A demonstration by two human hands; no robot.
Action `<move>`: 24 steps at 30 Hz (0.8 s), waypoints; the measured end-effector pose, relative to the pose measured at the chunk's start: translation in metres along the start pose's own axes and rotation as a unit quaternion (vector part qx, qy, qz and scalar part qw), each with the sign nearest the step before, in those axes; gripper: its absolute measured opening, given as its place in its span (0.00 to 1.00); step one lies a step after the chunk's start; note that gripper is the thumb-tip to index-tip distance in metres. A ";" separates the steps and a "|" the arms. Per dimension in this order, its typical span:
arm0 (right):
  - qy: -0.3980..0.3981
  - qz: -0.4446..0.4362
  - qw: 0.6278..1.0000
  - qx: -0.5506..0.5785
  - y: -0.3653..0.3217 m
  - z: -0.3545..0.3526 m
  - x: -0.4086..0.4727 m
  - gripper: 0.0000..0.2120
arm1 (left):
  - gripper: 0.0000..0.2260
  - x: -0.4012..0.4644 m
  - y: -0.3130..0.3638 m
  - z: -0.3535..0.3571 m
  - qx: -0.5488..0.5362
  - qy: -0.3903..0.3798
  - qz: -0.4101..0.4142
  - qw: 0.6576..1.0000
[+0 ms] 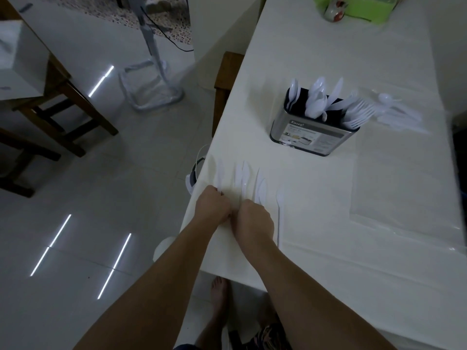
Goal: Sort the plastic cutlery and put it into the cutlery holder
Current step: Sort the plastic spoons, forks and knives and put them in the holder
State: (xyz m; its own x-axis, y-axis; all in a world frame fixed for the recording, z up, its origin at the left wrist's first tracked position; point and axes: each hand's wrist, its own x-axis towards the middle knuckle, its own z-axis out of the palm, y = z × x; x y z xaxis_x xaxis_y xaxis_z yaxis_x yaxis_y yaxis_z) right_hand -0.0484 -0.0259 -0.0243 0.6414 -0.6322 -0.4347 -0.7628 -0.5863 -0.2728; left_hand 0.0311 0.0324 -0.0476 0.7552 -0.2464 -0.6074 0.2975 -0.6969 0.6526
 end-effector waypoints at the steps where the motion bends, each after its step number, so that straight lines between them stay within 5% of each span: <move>1: -0.002 0.000 1.000 0.006 -0.001 -0.001 0.000 0.07 | 0.03 0.000 0.001 0.000 0.001 0.001 -0.002 1.000; 11: 0.014 -0.021 0.993 0.113 0.001 0.004 0.001 0.08 | 0.12 0.006 0.008 0.003 0.057 0.020 0.039 0.997; 19: 0.026 0.012 1.000 0.006 0.012 -0.001 0.010 0.09 | 0.13 0.009 0.013 0.003 0.099 0.032 0.026 0.994; 24: -0.006 0.033 0.991 0.130 0.008 -0.002 0.012 0.10 | 0.13 0.008 0.020 0.008 0.074 0.006 0.015 0.997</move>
State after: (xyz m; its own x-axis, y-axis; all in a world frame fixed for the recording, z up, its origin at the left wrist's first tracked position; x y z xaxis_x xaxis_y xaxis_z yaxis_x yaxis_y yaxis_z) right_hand -0.0464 -0.0393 -0.0299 0.5899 -0.6572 -0.4691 -0.7992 -0.3923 -0.4554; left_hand 0.0379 0.0107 -0.0427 0.7697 -0.2616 -0.5823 0.1856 -0.7810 0.5963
